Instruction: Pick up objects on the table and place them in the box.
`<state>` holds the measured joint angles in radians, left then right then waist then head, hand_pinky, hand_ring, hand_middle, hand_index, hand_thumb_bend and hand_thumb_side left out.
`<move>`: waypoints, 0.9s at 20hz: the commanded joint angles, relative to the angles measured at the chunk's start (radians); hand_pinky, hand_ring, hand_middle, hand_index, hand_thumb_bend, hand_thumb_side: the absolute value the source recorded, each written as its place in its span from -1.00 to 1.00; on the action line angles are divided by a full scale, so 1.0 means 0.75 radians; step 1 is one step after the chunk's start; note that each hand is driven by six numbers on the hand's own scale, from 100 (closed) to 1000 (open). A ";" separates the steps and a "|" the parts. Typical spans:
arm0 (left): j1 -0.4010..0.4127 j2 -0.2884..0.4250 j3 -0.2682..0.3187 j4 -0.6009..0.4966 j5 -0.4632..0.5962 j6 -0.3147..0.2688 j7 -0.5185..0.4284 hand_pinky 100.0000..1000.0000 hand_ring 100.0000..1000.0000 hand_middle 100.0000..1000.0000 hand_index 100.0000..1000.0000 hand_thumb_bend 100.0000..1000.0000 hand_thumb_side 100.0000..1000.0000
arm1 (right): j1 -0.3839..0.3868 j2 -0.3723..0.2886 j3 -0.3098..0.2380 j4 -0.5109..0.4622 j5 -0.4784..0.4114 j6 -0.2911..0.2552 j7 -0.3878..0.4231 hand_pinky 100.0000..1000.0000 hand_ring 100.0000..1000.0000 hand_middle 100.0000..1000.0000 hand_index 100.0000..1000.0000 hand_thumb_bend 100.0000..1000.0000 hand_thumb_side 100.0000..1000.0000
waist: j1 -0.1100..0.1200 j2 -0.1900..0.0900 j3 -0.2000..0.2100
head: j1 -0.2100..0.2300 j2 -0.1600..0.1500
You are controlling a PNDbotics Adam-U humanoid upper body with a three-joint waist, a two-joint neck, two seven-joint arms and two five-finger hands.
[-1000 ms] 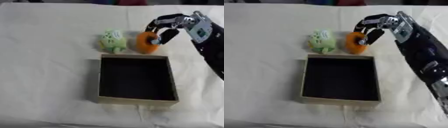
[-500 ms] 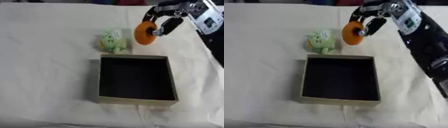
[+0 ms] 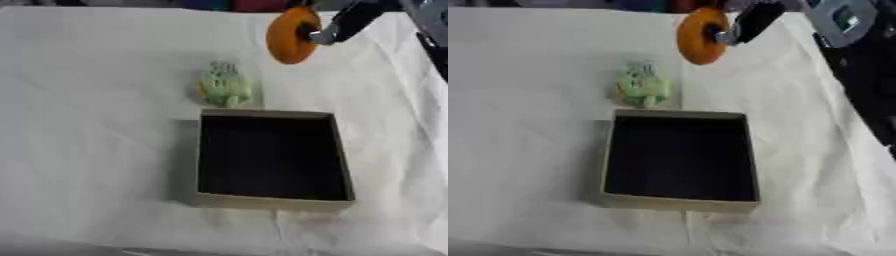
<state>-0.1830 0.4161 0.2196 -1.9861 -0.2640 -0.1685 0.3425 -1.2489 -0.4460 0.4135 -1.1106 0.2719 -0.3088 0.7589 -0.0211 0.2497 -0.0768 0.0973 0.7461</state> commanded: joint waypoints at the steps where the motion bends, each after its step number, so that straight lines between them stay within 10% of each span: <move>1: -0.005 0.046 0.013 -0.019 -0.005 0.003 -0.004 0.59 0.10 0.37 0.71 -1.00 0.75 | -0.028 -0.064 0.040 -0.125 -0.088 -0.013 0.010 0.51 0.58 0.26 0.40 -1.00 -1.00 | 0.002 -0.033 -0.004 | 0.010 0.006; 18: 0.008 0.052 0.015 -0.019 -0.009 0.005 -0.011 0.59 0.09 0.37 0.71 -1.00 0.75 | 0.164 -0.083 0.162 -0.293 -0.137 -0.108 0.123 0.51 0.60 0.27 0.41 -1.00 -0.83 | -0.004 -0.046 -0.026 | 0.012 0.021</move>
<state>-0.1742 0.4244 0.2200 -1.9861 -0.2653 -0.1645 0.3380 -1.1089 -0.4971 0.5430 -1.3198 0.1582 -0.3405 0.8188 -0.0267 0.2347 -0.0963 0.1057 0.7555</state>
